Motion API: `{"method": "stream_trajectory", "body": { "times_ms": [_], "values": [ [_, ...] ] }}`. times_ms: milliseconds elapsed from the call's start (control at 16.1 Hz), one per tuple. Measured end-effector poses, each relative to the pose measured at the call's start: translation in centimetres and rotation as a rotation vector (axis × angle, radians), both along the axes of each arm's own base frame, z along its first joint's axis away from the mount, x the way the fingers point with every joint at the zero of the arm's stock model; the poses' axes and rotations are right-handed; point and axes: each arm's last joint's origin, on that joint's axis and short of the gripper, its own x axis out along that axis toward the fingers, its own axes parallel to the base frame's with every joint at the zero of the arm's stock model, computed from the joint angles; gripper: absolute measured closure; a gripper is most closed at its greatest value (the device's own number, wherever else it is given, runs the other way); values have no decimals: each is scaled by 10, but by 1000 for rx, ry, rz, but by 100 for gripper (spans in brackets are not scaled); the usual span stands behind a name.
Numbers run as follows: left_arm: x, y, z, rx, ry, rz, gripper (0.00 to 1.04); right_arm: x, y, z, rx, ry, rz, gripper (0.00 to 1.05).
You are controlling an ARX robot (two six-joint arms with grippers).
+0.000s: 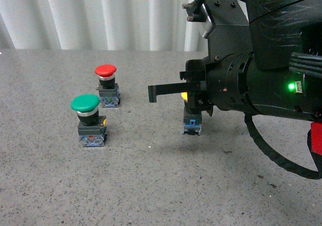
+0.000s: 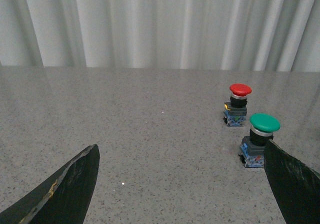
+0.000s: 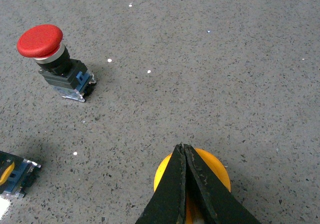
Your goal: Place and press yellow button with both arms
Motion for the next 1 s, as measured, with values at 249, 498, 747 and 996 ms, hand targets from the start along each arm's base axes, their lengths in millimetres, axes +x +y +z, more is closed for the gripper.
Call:
{"method": "stream_trajectory", "body": {
  "times_ms": [249,498,747,996],
  "values": [
    [0,0,0,0,0,0,7,-5,-5,16,102,-114,-36,103],
    [0,0,0,0,0,0,7,-33,-17,102,299,-397,-42,103],
    [0,0,0,0,0,0,7,-75,-33,106,336,-380,-32,103],
    [0,0,0,0,0,0,7,-155,-116,76,-1,-457,-371,103]
  ]
}}
